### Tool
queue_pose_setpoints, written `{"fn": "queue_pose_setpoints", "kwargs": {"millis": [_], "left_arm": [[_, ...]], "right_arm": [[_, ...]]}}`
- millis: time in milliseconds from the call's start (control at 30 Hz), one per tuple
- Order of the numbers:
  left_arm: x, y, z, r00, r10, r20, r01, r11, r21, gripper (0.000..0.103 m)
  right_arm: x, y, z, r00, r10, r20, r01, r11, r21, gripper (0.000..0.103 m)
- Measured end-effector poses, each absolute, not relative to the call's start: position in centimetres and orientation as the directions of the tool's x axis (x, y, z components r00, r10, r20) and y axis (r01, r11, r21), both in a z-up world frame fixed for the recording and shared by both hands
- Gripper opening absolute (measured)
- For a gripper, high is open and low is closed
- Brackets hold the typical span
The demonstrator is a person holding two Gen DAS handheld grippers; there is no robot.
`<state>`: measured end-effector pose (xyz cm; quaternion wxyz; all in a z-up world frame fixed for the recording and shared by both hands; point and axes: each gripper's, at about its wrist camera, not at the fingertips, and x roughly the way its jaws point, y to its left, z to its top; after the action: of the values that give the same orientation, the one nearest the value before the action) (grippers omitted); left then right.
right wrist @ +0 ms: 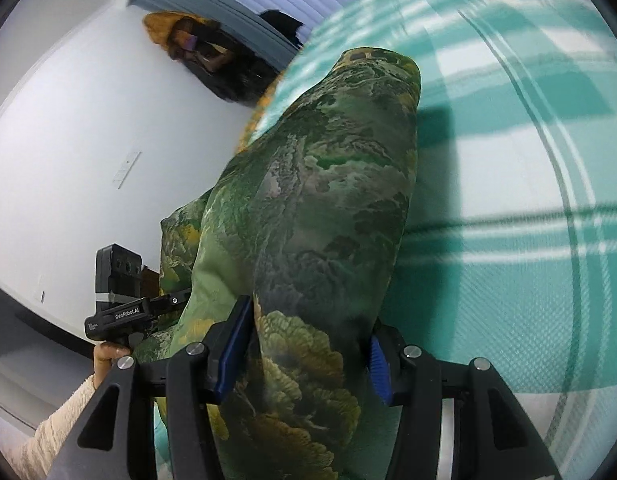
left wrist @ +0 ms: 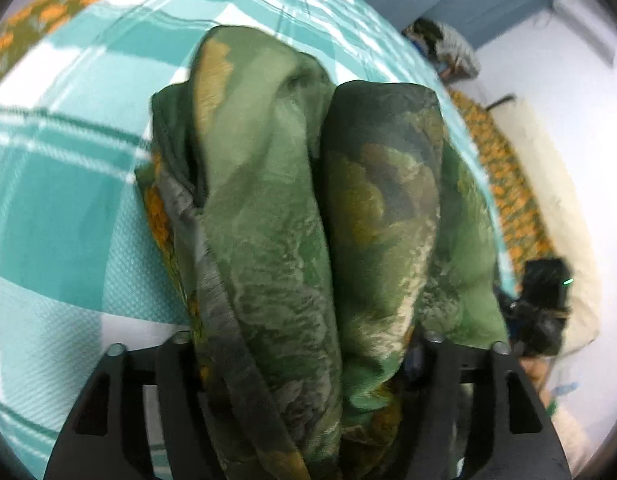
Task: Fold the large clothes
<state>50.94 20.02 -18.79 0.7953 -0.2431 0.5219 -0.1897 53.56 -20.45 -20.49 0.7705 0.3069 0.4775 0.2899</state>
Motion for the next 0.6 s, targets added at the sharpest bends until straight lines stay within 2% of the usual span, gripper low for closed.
{"fn": "queue_pose_setpoints", "kwargs": {"millis": [67, 100, 167, 200, 267, 333, 433, 500, 533, 600], "left_arm": [[50.4, 20.9, -18.6, 0.385, -0.571, -0.725, 0.044, 0.796, -0.603, 0.084], [50.1, 21.0, -18.1, 0.387, -0.565, -0.729, 0.048, 0.802, -0.596, 0.086], [48.7, 21.3, -16.4, 0.400, -0.535, -0.744, 0.074, 0.828, -0.556, 0.089], [47.8, 21.4, -15.5, 0.412, -0.516, -0.751, 0.086, 0.842, -0.532, 0.089], [44.6, 21.3, -12.7, 0.486, -0.408, -0.773, 0.123, 0.908, -0.402, 0.095], [41.8, 20.7, -10.8, 0.553, -0.301, -0.777, 0.137, 0.953, -0.271, 0.100], [35.6, 18.7, -8.0, 0.662, -0.144, -0.736, 0.124, 0.989, -0.082, 0.102], [32.8, 17.4, -6.8, 0.706, -0.096, -0.702, 0.096, 0.995, -0.040, 0.102], [30.3, 16.4, -6.1, 0.736, -0.062, -0.675, 0.060, 0.998, -0.026, 0.102], [28.0, 14.4, -4.9, 0.775, -0.022, -0.631, 0.005, 1.000, -0.028, 0.102]], "right_arm": [[53.6, -21.1, -21.2, 0.373, 0.765, -0.526, -0.126, 0.603, 0.788, 0.059], [53.7, -21.4, -21.4, 0.369, 0.768, -0.524, -0.114, 0.597, 0.794, 0.066], [53.4, -21.8, -21.1, 0.382, 0.750, -0.540, -0.103, 0.615, 0.782, 0.070], [52.9, -22.3, -20.5, 0.398, 0.735, -0.549, -0.100, 0.630, 0.770, 0.075], [52.2, -23.0, -19.4, 0.429, 0.701, -0.569, -0.115, 0.668, 0.735, 0.083], [49.9, -23.4, -16.9, 0.483, 0.609, -0.629, -0.155, 0.766, 0.623, 0.084], [46.3, -22.6, -13.3, 0.572, 0.434, -0.695, -0.204, 0.897, 0.392, 0.086], [43.5, -21.3, -11.2, 0.615, 0.292, -0.732, -0.195, 0.956, 0.217, 0.091], [41.3, -20.2, -10.0, 0.648, 0.181, -0.740, -0.181, 0.980, 0.082, 0.091], [38.3, -19.1, -8.7, 0.685, 0.080, -0.724, -0.163, 0.985, -0.046, 0.091]]}}
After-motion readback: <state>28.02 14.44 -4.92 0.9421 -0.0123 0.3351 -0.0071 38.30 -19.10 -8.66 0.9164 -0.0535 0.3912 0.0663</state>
